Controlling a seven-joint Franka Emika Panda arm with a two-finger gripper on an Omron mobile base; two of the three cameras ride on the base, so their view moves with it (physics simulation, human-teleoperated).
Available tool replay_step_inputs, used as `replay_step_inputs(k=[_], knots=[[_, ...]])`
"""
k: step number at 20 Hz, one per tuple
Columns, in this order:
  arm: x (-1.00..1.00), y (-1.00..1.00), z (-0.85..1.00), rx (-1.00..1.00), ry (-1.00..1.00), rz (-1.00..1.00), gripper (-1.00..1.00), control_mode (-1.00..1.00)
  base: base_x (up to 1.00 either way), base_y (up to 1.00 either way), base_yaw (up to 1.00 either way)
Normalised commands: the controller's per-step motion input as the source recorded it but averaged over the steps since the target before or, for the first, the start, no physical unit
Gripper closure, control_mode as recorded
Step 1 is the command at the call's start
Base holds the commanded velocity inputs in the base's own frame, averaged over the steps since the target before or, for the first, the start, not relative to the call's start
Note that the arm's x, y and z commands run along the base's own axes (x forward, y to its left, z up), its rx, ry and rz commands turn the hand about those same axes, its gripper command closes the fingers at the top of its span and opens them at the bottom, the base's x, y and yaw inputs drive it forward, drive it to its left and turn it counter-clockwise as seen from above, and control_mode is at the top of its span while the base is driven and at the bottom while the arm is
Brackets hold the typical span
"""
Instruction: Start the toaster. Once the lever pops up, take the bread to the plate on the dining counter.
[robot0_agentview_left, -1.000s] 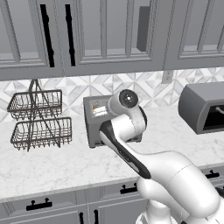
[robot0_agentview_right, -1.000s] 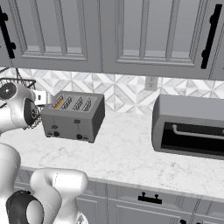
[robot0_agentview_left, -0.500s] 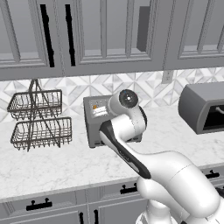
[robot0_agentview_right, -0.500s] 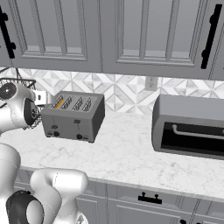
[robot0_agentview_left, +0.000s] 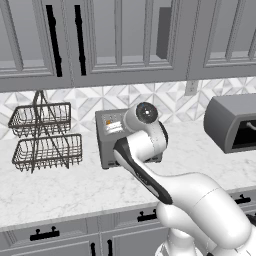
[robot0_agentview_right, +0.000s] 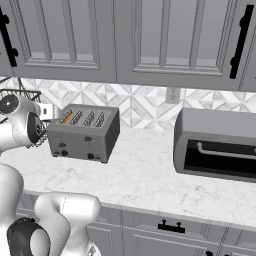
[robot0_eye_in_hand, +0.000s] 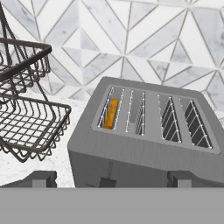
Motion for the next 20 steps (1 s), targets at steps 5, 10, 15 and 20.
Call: replay_step_inputs(k=[5, 10, 15, 20], knots=[[0.00, 0.00, 0.00, 0.00, 0.00, 0.00, -1.00, -1.00, 0.00, 0.00, 0.00], [0.00, 0.00, 0.00, 0.00, 0.00, 0.00, -1.00, -1.00, 0.00, 0.00, 0.00], [0.00, 0.00, 0.00, 0.00, 0.00, 0.00, -1.00, -1.00, 0.00, 0.00, 0.00], [0.00, 0.00, 0.00, 0.00, 0.00, 0.00, -1.00, -1.00, 0.00, 0.00, 0.00]])
